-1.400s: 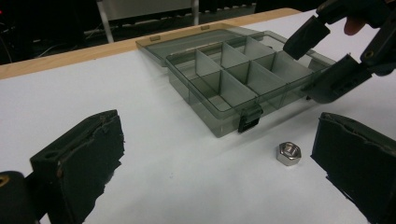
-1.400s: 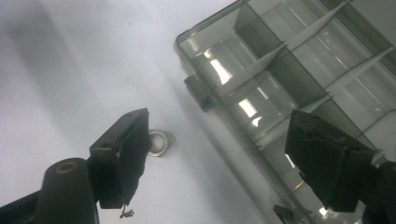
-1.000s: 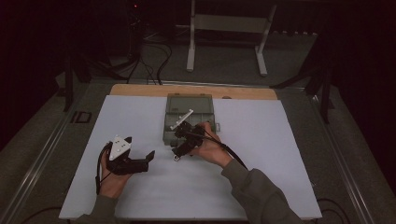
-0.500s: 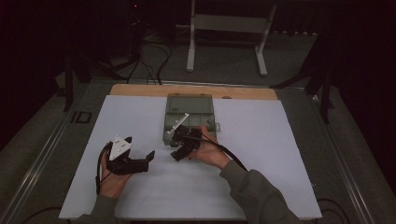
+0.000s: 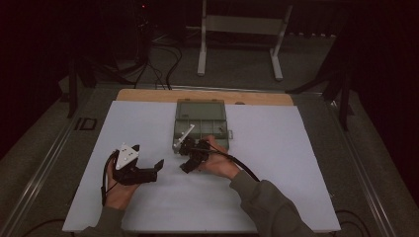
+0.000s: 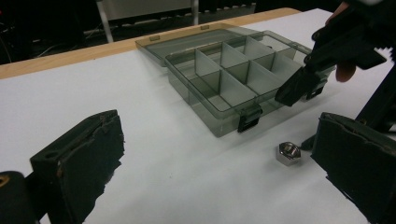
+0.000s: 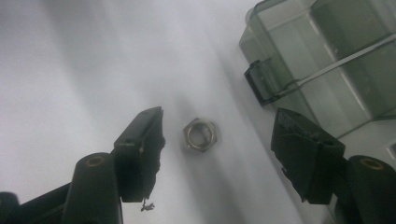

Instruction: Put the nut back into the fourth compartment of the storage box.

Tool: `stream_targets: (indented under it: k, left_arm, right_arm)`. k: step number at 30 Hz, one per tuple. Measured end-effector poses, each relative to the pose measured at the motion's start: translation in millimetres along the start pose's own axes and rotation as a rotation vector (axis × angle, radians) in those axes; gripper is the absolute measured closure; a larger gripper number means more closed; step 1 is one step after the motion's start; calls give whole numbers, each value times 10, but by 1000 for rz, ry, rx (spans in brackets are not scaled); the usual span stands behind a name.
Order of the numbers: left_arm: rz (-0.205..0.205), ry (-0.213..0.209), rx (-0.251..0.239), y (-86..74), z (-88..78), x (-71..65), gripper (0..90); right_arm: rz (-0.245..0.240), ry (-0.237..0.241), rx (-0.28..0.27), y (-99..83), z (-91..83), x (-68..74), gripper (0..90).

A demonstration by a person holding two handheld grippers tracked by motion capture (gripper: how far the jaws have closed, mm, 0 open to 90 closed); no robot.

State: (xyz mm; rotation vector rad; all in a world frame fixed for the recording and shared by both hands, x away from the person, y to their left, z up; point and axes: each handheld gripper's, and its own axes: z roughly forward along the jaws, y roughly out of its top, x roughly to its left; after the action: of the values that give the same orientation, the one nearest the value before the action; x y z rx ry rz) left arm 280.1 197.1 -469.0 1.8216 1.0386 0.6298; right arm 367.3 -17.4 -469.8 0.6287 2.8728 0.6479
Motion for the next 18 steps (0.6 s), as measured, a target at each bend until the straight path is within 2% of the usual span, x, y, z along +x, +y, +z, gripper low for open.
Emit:
stream_targets:
  k: [4,11,18]
  left_arm:
    - [0,-1,1,-1,1,0,24]
    - [0,0,1,0,2,-2,24]
    - [1,0,2,0,1,-1,24]
  right_arm:
    - [-13,-3,27,-8,65,13,385]
    - [-29,6,59,1,147,43,495]
    - [-16,20,81,-6,240,33,589]
